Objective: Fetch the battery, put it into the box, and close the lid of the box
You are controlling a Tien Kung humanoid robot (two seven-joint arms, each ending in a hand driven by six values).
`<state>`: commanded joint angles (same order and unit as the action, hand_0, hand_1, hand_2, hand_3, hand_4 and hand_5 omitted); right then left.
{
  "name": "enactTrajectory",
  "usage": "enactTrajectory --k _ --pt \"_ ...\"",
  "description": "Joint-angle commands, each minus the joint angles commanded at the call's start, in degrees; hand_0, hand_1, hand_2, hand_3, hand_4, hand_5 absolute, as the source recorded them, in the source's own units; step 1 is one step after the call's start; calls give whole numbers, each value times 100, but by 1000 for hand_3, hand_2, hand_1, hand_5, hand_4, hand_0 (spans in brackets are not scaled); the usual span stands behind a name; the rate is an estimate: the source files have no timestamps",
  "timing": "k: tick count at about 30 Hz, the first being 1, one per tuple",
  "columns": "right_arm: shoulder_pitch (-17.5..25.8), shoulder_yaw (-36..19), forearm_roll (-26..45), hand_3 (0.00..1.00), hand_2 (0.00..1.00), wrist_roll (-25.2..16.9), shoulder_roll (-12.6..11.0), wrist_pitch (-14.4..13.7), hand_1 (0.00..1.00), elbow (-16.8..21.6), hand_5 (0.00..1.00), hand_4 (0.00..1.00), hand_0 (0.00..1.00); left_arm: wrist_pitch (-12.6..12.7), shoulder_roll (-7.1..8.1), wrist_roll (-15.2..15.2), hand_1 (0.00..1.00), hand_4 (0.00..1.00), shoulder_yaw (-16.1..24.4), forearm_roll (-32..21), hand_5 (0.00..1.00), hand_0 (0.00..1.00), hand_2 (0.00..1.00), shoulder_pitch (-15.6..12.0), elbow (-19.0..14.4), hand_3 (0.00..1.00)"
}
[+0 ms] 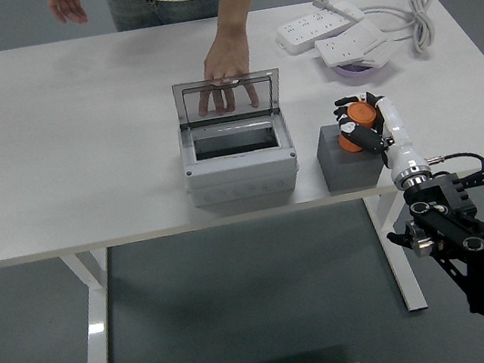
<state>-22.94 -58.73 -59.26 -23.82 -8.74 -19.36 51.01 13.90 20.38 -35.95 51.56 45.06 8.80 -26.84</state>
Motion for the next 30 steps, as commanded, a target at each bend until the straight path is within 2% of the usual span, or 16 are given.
enactTrajectory --k 16,17,28,29,30 --pt "-244 113 -3 462 500 105 -39 -8 509 79 43 488 537 -10 5 -19 878 785 32 51 545 792 838 -10 -3 920" --pt "-257 118 -8 458 486 118 -48 -6 493 93 42 491 515 -9 5 -19 879 792 33 53 554 793 838 -12 -3 920" --pt "-367 48 -278 449 475 430 -176 9 475 423 51 492 495 -6 -1 -16 879 800 31 45 567 793 839 -46 -2 920" --pt "-373 29 -346 425 430 490 -189 11 421 465 72 481 435 -5 -1 -17 879 805 29 43 572 794 840 -54 -2 921" --pt "-377 11 -414 425 430 548 -199 13 421 501 72 481 435 -3 0 -17 879 805 26 37 572 794 840 -61 -3 921"
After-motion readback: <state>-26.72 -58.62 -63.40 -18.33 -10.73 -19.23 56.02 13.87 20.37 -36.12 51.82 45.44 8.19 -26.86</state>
